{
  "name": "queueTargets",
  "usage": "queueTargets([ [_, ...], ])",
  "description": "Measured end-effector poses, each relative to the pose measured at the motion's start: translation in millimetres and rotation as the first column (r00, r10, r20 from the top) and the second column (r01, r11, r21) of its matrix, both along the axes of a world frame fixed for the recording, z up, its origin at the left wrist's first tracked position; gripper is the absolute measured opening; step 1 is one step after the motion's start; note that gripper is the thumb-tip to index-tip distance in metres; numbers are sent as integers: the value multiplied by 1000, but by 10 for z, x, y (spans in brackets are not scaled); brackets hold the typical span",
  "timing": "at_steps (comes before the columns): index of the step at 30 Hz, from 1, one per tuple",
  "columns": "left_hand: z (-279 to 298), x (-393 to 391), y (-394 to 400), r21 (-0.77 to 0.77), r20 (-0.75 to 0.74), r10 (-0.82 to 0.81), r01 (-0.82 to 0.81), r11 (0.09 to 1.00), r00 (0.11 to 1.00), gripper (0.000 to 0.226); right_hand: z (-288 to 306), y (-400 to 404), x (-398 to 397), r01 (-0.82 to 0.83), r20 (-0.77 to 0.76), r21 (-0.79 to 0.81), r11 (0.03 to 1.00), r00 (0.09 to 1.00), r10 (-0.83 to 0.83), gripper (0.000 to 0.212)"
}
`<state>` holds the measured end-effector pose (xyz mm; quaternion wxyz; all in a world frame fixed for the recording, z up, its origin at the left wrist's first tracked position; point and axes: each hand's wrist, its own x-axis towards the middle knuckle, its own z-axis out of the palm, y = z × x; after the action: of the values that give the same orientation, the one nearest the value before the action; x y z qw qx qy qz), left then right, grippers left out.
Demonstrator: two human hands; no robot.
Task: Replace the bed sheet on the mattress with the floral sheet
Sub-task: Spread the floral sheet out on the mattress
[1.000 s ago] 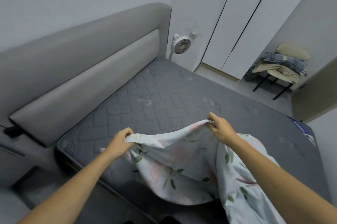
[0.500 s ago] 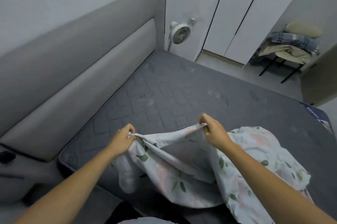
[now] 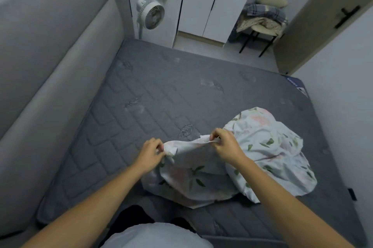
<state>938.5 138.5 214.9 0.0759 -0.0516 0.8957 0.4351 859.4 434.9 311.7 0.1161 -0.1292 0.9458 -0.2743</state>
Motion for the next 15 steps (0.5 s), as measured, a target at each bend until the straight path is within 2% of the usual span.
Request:
queueTargets([
  [2, -40, 13, 130, -18, 9, -33, 33, 999, 999, 20, -12, -13, 127, 54, 7, -29, 998, 999, -54, 25],
  [6, 66, 37, 493, 80, -91, -215, 223, 972, 972, 30, -9, -43, 385, 184, 68, -96, 978, 982, -178, 24],
  [9, 139, 45, 764, 125, -148, -305, 324, 938, 941, 31, -29, -72, 543, 204, 99, -142, 969, 977, -191, 23],
  [15, 99, 132, 989, 89, -166, -264, 281, 956, 950, 11, -72, -50, 711, 225, 197, -202, 953, 963, -186, 14],
])
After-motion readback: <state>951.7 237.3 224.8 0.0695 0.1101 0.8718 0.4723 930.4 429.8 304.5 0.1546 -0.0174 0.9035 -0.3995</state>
